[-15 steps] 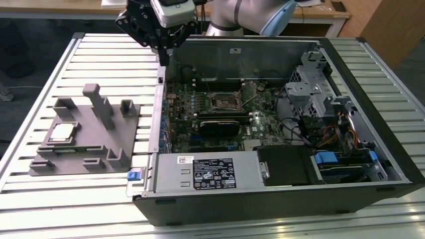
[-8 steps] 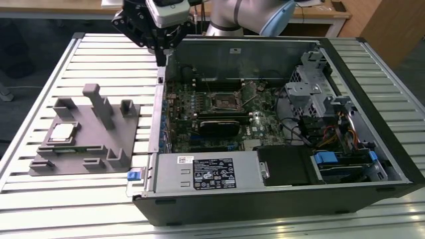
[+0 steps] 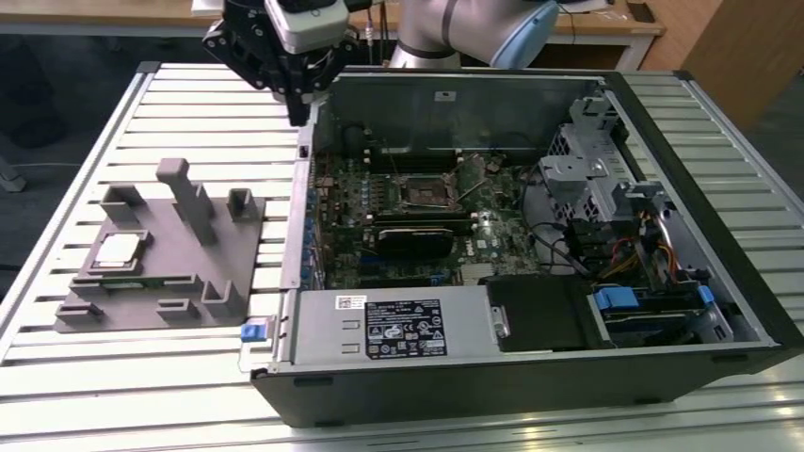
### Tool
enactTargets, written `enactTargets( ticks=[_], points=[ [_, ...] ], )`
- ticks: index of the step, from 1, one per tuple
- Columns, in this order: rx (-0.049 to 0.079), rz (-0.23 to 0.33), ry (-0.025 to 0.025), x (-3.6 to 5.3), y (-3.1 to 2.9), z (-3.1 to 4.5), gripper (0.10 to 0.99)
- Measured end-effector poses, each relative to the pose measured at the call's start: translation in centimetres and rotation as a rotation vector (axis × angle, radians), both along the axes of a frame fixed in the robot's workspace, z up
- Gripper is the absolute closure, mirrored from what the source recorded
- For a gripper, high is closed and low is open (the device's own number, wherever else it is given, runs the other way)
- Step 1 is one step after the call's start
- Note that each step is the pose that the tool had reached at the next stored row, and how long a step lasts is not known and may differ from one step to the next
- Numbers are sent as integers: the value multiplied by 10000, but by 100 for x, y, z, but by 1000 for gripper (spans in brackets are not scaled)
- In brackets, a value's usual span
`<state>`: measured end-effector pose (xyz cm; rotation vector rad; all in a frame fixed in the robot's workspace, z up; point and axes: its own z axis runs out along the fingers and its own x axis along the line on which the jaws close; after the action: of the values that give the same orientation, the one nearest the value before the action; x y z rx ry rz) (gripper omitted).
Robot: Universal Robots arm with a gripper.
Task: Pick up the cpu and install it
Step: 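Reach for the cpu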
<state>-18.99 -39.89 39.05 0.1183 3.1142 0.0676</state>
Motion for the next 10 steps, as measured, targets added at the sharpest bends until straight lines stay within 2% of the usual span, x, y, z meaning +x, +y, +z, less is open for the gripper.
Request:
enactTargets(
  ticks=[10],
  points=[
    [0,1,0,-102,0,-6,980]
  ],
)
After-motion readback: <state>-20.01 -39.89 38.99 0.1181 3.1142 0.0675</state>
